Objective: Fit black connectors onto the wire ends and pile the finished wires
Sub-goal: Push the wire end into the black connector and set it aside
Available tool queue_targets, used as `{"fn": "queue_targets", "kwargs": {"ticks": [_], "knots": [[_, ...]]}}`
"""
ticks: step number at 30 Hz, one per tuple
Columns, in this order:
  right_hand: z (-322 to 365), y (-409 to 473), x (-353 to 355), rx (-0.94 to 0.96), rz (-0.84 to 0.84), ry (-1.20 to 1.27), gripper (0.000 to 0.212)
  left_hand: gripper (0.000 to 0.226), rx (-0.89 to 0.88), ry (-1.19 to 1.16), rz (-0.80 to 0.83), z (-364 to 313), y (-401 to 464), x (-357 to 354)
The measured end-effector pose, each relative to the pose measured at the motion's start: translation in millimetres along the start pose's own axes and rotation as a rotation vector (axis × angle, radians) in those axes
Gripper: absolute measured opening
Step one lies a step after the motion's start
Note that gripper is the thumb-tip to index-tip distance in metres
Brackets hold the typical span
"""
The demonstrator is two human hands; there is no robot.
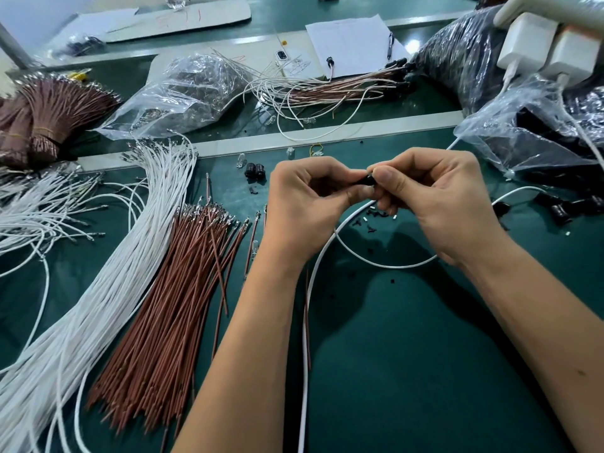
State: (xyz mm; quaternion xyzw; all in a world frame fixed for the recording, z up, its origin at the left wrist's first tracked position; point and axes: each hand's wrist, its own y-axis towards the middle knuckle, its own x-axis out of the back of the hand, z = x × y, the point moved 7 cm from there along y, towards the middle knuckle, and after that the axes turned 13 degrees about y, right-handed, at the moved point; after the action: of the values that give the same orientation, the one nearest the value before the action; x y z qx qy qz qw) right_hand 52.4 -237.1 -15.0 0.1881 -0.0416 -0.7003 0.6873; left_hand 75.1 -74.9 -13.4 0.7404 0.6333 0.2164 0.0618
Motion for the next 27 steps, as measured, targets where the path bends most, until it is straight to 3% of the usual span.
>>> {"fn": "queue_targets", "kwargs": {"ticks": [6, 9, 15, 21, 24, 27], "knots": [[9, -6, -9, 0.179, -0.044, -0.182, 0.012, 0.02, 0.076, -0.125, -0.083, 7, 1, 4], [13, -9, -16, 0.225, -0.001, -0.286, 0.024, 0.02, 0.084, -0.155, -0.102, 9, 2, 7], [19, -9, -15, 0.268, 0.033, -0.381, 0.022, 0.02, 0.084, -0.17, -0.088, 8, -1, 4], [7, -1, -4, 0.076, -0.047, -0.134, 0.005, 0.018, 0.052, -0.104, -0.047, -4, -2, -6], [13, 4, 2, 0.065, -0.054, -0.055, 0.006, 0.024, 0.04, -0.028, -0.049, -10, -1, -5], [28, 16, 19, 0.06, -0.18, 0.184, 0.011, 0.024, 0.111, -0.035, -0.023, -15, 1, -10]]}}
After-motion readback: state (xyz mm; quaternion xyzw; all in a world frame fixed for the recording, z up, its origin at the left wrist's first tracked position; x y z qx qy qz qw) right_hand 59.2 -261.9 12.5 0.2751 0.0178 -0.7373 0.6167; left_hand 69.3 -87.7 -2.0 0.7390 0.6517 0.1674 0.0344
